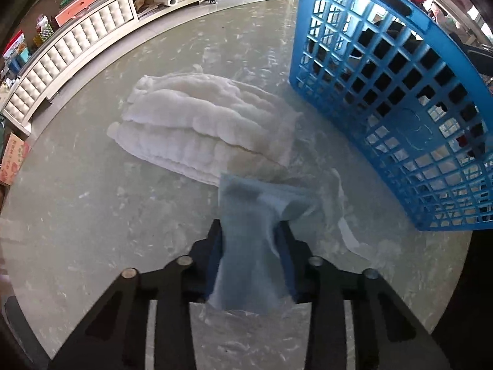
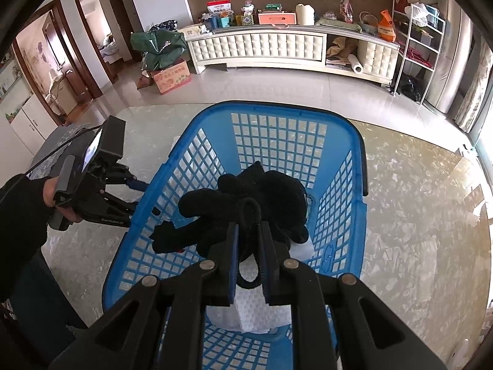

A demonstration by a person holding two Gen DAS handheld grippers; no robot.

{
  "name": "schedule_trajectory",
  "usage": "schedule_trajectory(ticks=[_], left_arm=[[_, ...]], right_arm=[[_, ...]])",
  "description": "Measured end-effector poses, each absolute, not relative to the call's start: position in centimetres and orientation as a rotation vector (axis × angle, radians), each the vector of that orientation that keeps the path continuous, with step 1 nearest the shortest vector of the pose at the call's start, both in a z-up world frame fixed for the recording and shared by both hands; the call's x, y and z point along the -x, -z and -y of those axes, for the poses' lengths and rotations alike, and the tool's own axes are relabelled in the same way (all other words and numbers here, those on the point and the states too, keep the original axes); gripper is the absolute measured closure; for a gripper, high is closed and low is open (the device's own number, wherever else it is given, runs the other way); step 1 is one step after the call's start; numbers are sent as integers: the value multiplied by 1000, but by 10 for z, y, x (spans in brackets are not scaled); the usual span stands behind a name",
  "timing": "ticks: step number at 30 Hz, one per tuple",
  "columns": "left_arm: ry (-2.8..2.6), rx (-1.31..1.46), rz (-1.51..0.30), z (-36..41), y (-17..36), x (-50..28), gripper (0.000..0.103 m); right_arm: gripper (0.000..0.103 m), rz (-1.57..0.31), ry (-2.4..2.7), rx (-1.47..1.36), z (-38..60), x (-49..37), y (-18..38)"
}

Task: Organize soft objects
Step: 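Release the ring into the basket with the right tool while the left tool lifts the blue cloth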

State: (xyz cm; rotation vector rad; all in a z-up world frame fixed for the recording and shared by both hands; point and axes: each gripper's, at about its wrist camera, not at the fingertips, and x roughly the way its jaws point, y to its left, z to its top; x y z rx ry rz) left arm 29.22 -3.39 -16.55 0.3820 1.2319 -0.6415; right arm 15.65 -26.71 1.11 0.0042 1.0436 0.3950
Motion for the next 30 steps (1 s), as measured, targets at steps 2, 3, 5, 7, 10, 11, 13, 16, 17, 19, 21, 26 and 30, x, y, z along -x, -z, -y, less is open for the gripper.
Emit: schedule_trajectory(ticks=[2, 3, 5, 7, 10, 11, 13, 16, 17, 19, 21, 26, 30], left_arm=[[647, -370, -1235, 35, 166, -289, 88], [649, -367, -1237, 35, 166, -288, 92], [652, -382, -1233, 40, 163, -284, 94], [665, -386, -1234, 44, 160, -280, 94], [679, -387, -1230, 52, 152, -274, 94], [682, -390, -1223, 55, 148, -272, 94], [689, -387, -1207, 58, 139, -266, 94], [687, -382, -1184, 61, 124, -259, 94], [685, -378, -1179, 61, 120, -258, 94], [679, -365, -1164, 59, 110, -252, 94], [671, -356, -1153, 57, 103, -249, 94], [633, -344, -1133, 40, 78, -234, 94], [611, -342, -1094, 26, 48, -235, 94]], right_arm=[[92, -1045, -391, -7, 270, -157, -11], [92, -1047, -390, -7, 271, -157, -10], [92, -1052, -385, -5, 274, -158, -9], [92, -1058, -380, -7, 277, -159, -8], [87, -1072, -365, -1, 280, -161, -4], [84, -1082, -356, 3, 280, -163, -1], [81, -1097, -337, 15, 279, -165, 3], [70, -1118, -313, 26, 279, -168, 6], [60, -1119, -309, 29, 280, -169, 6], [51, -1118, -308, 28, 280, -169, 5], [43, -1119, -310, 44, 278, -168, 3], [20, -1114, -315, 58, 275, -167, -1], [1, -1060, -309, 62, 279, -160, -13]])
